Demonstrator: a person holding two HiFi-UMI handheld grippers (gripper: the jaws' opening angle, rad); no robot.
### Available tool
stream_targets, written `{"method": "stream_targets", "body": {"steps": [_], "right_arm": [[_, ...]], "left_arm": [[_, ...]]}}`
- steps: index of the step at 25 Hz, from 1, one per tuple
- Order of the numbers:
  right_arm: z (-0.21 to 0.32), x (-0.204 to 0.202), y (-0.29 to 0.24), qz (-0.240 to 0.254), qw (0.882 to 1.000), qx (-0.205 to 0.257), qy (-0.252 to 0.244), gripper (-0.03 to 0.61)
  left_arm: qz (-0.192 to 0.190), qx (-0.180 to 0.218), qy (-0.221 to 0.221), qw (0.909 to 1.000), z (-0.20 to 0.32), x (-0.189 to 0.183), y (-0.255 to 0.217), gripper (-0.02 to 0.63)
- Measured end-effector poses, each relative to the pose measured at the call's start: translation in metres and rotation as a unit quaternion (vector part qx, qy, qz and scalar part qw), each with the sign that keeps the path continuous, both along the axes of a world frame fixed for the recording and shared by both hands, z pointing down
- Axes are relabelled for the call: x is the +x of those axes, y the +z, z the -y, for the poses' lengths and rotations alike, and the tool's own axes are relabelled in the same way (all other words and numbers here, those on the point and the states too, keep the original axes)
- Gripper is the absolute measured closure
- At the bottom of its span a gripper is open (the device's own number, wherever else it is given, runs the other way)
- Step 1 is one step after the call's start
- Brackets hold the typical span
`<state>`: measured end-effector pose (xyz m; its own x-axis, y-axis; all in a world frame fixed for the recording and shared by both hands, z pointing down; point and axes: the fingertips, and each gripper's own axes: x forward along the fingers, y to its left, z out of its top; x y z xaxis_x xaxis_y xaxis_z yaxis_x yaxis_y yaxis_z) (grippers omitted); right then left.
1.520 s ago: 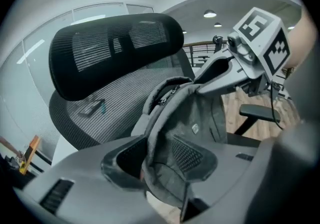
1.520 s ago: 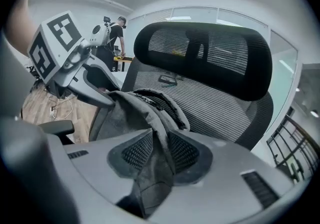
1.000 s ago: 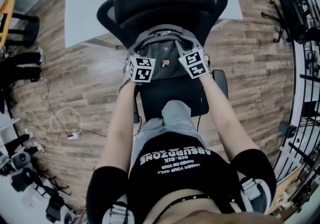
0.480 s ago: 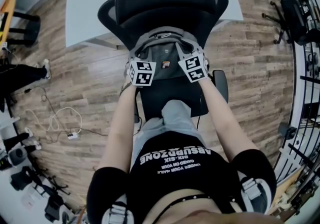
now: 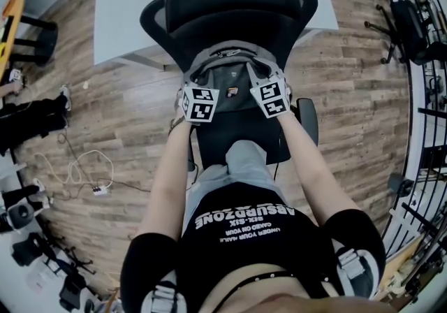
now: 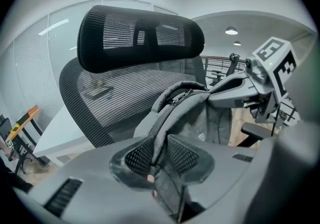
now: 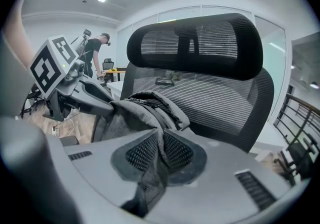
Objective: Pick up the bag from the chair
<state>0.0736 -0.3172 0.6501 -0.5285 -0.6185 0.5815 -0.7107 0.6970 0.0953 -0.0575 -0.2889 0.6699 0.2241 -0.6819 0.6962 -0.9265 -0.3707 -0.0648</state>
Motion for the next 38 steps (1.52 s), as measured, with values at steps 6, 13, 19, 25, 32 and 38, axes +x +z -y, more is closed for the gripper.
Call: {"method": "stream_targets", "body": {"steps": [6, 13, 19, 25, 32, 38], "right_arm": [[-0.01, 0.002, -0.004, 0.007, 1.0, 0.004, 0.006, 0.525], [-0.02, 0.002, -0.005, 0.013, 1.0, 0.009, 0.015, 0.526], [-0.032, 0.001, -0.008, 0.012, 0.999, 0.025, 0.025, 0.526], [-0.042, 0.003, -0.01, 0.019, 0.999, 0.021, 0.03, 0.526], [-0.059, 0.003, -0.013, 0.016, 0.999, 0.029, 0.036, 0.528], [-0.073, 0.007, -0.016, 0.014, 0.999, 0.029, 0.036, 0.528]], "left_arm": [[0.001, 0.002, 0.004, 1.0, -0.01, 0.002, -0.005, 0.515], [-0.001, 0.002, 0.009, 1.0, -0.021, 0.002, -0.006, 0.517], [-0.003, 0.011, 0.002, 0.9999, -0.033, 0.0, -0.01, 0.517], [-0.017, 0.016, -0.004, 0.9997, -0.044, 0.002, -0.011, 0.517], [-0.017, 0.02, 0.0, 0.9997, -0.058, 0.001, -0.012, 0.517], [-0.021, 0.015, 0.002, 0.9997, -0.073, 0.006, -0.016, 0.517]]}}
